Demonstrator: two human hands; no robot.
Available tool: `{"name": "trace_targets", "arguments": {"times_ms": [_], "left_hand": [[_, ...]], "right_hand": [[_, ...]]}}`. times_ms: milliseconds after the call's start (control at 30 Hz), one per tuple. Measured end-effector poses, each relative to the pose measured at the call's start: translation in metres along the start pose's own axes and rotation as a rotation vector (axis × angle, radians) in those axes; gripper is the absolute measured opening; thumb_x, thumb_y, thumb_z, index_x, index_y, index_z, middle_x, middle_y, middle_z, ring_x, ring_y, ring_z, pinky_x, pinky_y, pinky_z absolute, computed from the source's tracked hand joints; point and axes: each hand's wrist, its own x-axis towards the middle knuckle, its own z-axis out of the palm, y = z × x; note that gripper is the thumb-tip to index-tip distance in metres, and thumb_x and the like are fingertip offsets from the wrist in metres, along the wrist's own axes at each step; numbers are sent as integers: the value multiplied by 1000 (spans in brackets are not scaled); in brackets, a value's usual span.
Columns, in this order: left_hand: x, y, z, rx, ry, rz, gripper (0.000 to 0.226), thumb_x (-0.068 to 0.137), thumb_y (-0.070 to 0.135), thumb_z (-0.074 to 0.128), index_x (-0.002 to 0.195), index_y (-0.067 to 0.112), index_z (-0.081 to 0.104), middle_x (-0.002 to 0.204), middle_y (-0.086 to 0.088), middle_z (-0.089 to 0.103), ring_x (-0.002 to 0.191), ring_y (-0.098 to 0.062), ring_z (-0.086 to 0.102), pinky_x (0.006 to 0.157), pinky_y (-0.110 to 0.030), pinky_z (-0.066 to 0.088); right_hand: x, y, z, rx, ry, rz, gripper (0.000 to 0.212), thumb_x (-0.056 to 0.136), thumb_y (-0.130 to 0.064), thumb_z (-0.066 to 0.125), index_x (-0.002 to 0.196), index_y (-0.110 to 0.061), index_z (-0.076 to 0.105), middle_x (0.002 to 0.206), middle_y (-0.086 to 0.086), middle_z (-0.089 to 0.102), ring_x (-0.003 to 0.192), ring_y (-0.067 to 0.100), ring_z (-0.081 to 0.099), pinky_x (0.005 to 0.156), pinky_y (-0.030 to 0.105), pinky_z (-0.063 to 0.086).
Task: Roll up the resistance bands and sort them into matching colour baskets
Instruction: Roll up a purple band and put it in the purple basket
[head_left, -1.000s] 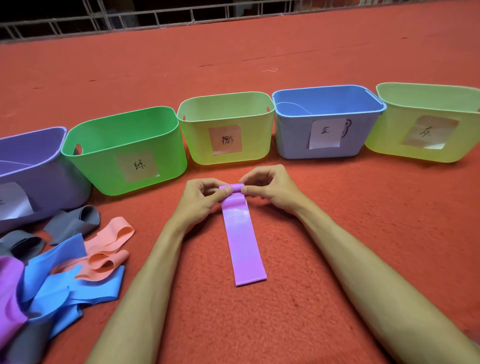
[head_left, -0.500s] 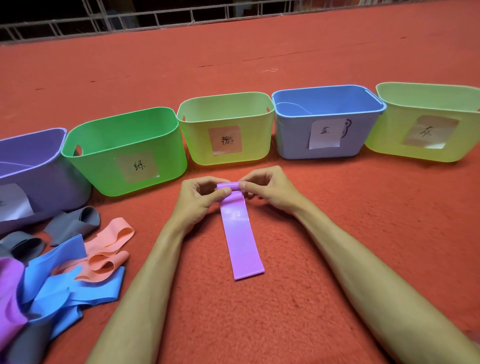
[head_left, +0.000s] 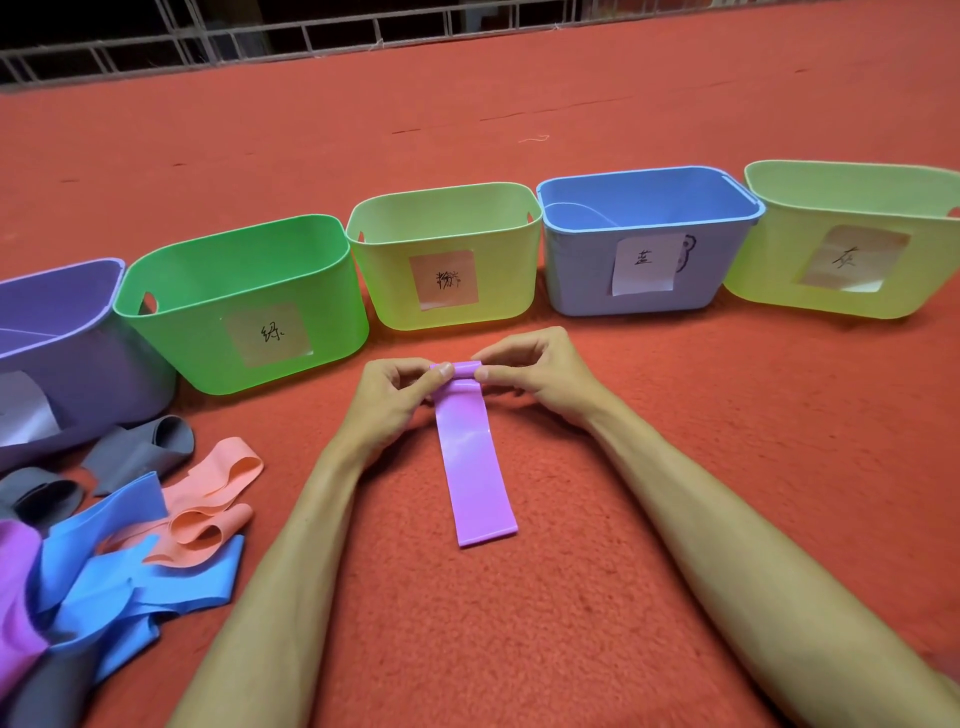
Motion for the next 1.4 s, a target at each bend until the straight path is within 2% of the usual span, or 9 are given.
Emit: {"name": "trace_targets", "arguments": {"times_ms": [167,367,567,667,833,933,1000,1167,1400], "left_hand": [[-2,1,-2,28,-31,43,14,98,15,70,99,4,79,90,-6,76,85,-15,66,83,-34,52],[-2,1,-1,28,-31,109,19,95,6,71,111,-2,77,108,-18,78,94,-18,69,88,-29,55],[-2,1,-2,37,-37,124,23,90,6,76,113,-1,76,110,-16,78,100,-22,72,92,-31,56],[-3,3,-1,23,-21,104,22,89,6,76,110,-1,77,107,-19,78,94,-19,71,86,-26,57],[-1,3,1,-17,12,-10,20,94,25,74,99,7,81,85,-8,73,83,-18,60,76,-33,51],[-3,6,4,-7,25,3,14,96,14,70,96,3,79,82,-2,74,76,-8,64,68,-20,54],[-4,6,3,5,11,28,13,96,9,70,100,-1,78,91,-4,78,81,-6,68,72,-17,55],[-6,8,0,31,-23,71,15,94,7,71,107,1,78,103,-7,80,92,-10,70,83,-20,55],[-6,4,-3,-50,-3,24,28,89,5,76,116,1,76,113,-15,77,102,-20,72,92,-36,58]], "right_hand": [[1,1,1,-16,2,10,21,86,4,78,107,8,74,85,10,76,69,7,71,57,15,50],[8,4,3,-104,-12,70,18,93,-23,73,98,-7,79,74,0,71,71,11,60,58,25,41],[7,4,2,-136,-32,3,14,96,-9,72,104,2,76,77,5,72,66,7,60,57,16,45],[6,4,2,-122,-28,-3,15,95,-8,73,106,2,76,78,5,73,67,6,62,56,17,46],[6,6,-1,-89,-19,-1,16,94,-10,75,105,0,75,75,-4,74,70,8,63,56,23,45],[6,7,-1,-80,-17,-6,15,92,-11,77,103,-2,75,82,-3,77,72,7,65,55,22,46],[5,7,0,-67,-15,-8,14,90,-9,79,101,-3,75,84,-2,77,73,6,66,54,22,46],[5,7,0,-63,-17,-28,21,86,-2,80,106,1,73,84,2,75,72,4,67,57,17,47],[7,5,1,-114,-62,-25,16,96,-8,71,105,3,77,78,3,72,69,6,59,58,13,44]]}}
